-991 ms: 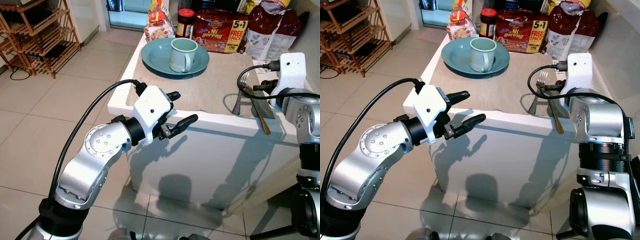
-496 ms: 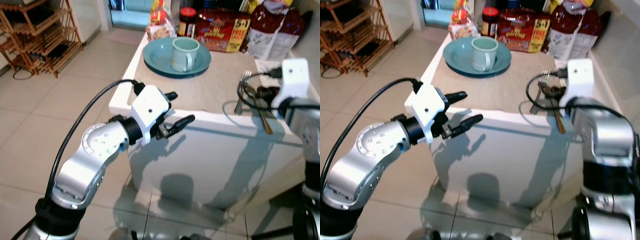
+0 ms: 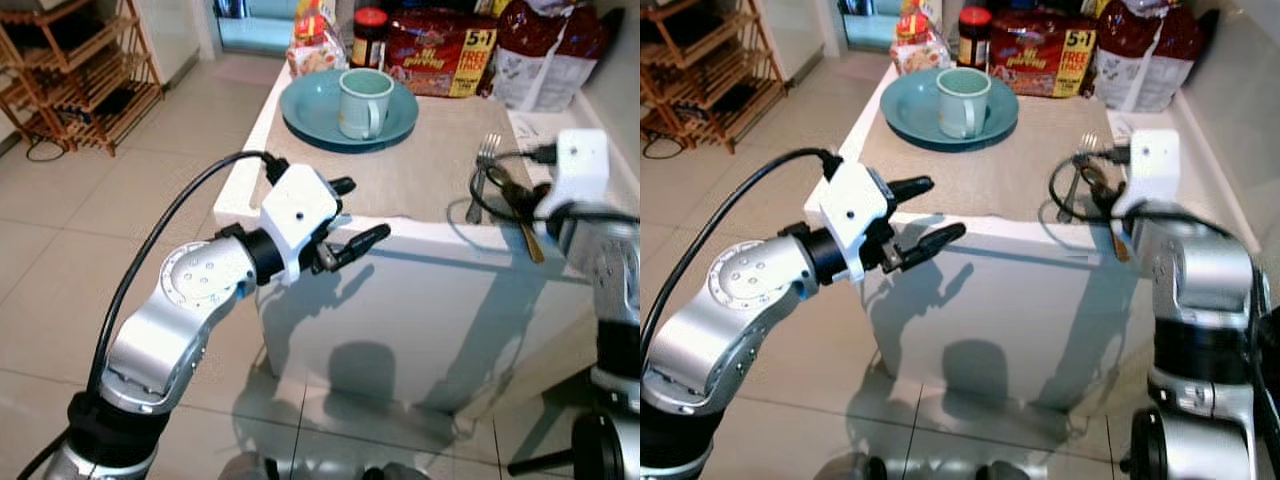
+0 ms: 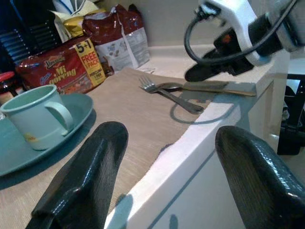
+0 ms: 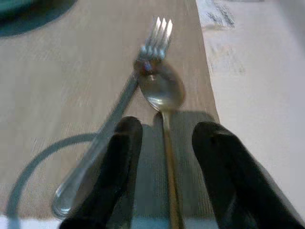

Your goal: Setting the table

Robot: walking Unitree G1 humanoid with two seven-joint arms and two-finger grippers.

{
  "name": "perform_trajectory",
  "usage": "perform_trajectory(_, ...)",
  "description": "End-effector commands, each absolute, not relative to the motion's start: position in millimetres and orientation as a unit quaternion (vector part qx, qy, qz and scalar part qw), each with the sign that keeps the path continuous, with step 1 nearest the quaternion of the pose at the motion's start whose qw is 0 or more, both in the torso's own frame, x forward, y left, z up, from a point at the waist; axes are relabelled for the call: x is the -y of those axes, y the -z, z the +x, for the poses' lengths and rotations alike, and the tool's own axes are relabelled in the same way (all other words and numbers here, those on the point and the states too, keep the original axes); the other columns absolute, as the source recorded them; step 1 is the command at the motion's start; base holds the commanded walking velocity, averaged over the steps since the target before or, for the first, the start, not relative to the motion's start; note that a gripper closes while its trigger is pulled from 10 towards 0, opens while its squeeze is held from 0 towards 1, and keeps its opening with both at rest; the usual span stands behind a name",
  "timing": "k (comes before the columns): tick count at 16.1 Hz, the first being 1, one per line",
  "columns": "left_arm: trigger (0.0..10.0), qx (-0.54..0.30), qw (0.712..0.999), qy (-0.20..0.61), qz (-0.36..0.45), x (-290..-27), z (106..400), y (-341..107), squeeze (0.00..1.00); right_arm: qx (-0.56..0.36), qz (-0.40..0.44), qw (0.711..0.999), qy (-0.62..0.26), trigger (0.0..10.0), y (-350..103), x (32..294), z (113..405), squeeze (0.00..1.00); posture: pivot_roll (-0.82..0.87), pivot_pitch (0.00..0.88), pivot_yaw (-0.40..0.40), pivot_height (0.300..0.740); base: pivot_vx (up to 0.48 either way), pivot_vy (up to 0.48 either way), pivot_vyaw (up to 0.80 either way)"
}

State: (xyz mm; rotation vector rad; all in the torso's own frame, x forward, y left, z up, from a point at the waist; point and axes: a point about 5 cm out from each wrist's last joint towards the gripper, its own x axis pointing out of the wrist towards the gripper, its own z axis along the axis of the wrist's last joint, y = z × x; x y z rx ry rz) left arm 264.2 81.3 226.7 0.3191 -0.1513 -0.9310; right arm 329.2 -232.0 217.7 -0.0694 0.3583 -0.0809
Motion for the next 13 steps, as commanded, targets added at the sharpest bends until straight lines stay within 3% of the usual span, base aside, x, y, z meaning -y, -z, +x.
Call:
perform_trajectory(1, 10.0, 0.074, 0.88, 0.443, 0.156, -84, 263, -229, 0.0, -0.175, -0.042, 0.983, 0.041, 10.0, -224, 232, 326, 1.0, 0.09, 0.1, -0.023, 0.74, 0.0, 0.0, 0.0)
perform_trajectory(6, 10.0, 0.068, 0.881, 0.443, 0.152, -86, 257, -222, 0.0, -0.174, -0.042, 0.982, 0.059, 10.0, -226, 231, 279, 1.0, 0.06, 0.076, -0.03, 0.74, 0.0, 0.0, 0.0)
perform_trajectory(9, 10.0, 0.062, 0.899, 0.406, 0.15, -93, 264, -217, 0.0, -0.203, -0.035, 0.976, 0.07, 10.0, -218, 223, 255, 1.0, 0.05, 0.07, -0.026, 0.74, 0.0, 0.0, 0.0)
perform_trajectory(13, 10.0, 0.066, 0.901, 0.403, 0.148, -93, 265, -219, 0.0, -0.223, -0.02, 0.972, 0.076, 10.0, -211, 221, 247, 1.0, 0.03, 0.073, -0.024, 0.74, 0.0, 0.0, 0.0)
